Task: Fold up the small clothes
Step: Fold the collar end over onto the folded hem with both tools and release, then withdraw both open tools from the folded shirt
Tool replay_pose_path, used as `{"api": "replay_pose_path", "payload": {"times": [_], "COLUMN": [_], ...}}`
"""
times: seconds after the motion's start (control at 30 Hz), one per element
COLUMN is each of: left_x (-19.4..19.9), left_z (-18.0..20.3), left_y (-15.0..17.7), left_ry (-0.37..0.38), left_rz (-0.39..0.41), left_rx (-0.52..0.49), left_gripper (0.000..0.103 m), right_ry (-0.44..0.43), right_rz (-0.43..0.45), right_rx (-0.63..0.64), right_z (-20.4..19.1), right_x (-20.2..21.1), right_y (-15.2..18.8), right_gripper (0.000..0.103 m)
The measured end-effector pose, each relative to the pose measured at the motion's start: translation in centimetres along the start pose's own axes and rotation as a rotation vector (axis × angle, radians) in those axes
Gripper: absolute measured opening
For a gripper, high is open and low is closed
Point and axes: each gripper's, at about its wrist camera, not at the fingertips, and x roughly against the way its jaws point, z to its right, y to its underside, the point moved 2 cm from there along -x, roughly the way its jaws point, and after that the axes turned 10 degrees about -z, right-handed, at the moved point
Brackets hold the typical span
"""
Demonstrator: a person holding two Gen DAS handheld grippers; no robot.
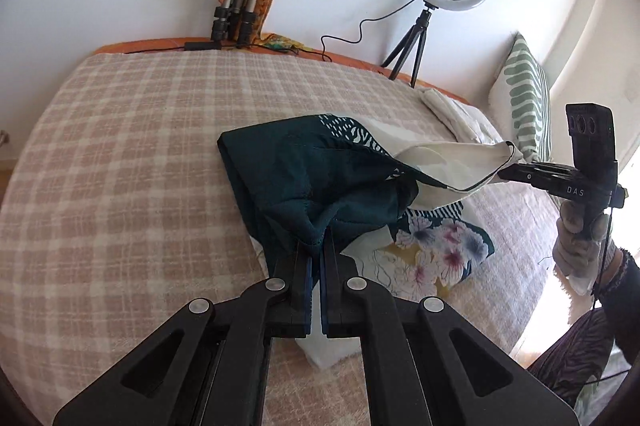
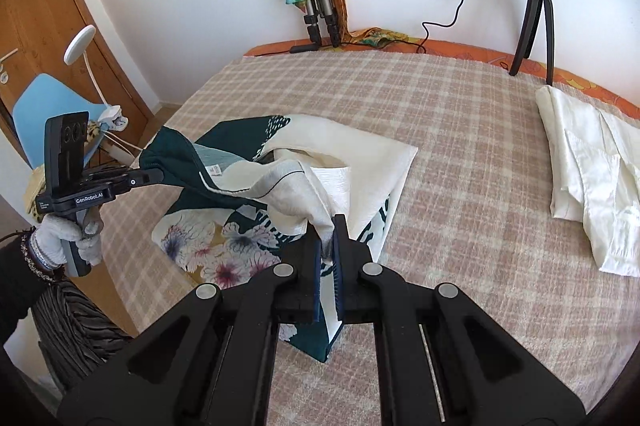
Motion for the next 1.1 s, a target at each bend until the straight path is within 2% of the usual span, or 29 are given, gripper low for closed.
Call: {"api": "replay_pose_path", "payload": {"times": [0.13, 0.27, 0.37, 0.43, 0.5, 0.57, 0.67, 0.73, 0.83, 0.97, 1.1], "left_x": [0.4, 0.9, 2.2, 3.5, 4.5, 5.0, 5.0, 4.7, 2.9, 0.2, -0.9], "left_z": [1.1, 2.0, 1.4, 0.8, -0.1, -1.1, -2.9, -3.4, -4.6, -5.9, -5.2], "left_y": [2.4, 4.1, 5.3, 5.9, 6.1, 5.9, 5.3, 5.0, 4.9, 5.2, 5.2], "left_ry": [-0.075, -0.136, -0.154, -0.14, -0.101, -0.036, 0.08, 0.152, 0.246, 0.357, 0.412], "left_rz": [-0.014, -0.06, -0.06, -0.042, -0.03, -0.015, 0.017, 0.034, -0.009, -0.086, -0.116], "left_rx": [-0.087, -0.17, -0.165, -0.14, -0.094, -0.009, 0.162, 0.238, 0.379, 0.568, 0.619], "left_gripper": [0.001, 0.008, 0.029, 0.03, 0.031, 0.032, 0.033, 0.034, 0.034, 0.034, 0.034], "right_ry": [0.068, 0.126, 0.105, 0.071, 0.029, -0.014, -0.12, -0.192, -0.266, -0.274, -0.346], "right_rz": [-0.03, -0.032, -0.052, -0.043, -0.013, 0.023, 0.047, 0.045, 0.011, -0.039, -0.069], "right_rx": [0.027, 0.037, 0.073, 0.088, 0.084, 0.038, -0.115, -0.252, -0.43, -0.498, -0.545], "right_z": [-0.5, -0.2, -0.8, -1.3, -1.4, -0.9, 1.3, 3.5, 6.4, 7.4, 7.3], "right_x": [-1.0, -0.5, 0.5, 1.7, 3.0, 4.0, 4.2, 3.6, 1.7, -0.8, -2.7], "right_y": [3.0, 4.8, 6.2, 7.2, 8.0, 8.3, 7.8, 7.7, 8.2, 8.7, 8.8], "right_gripper": [0.006, 0.007, 0.009, 0.018, 0.046, 0.057, 0.057, 0.057, 0.057, 0.057, 0.057]}}
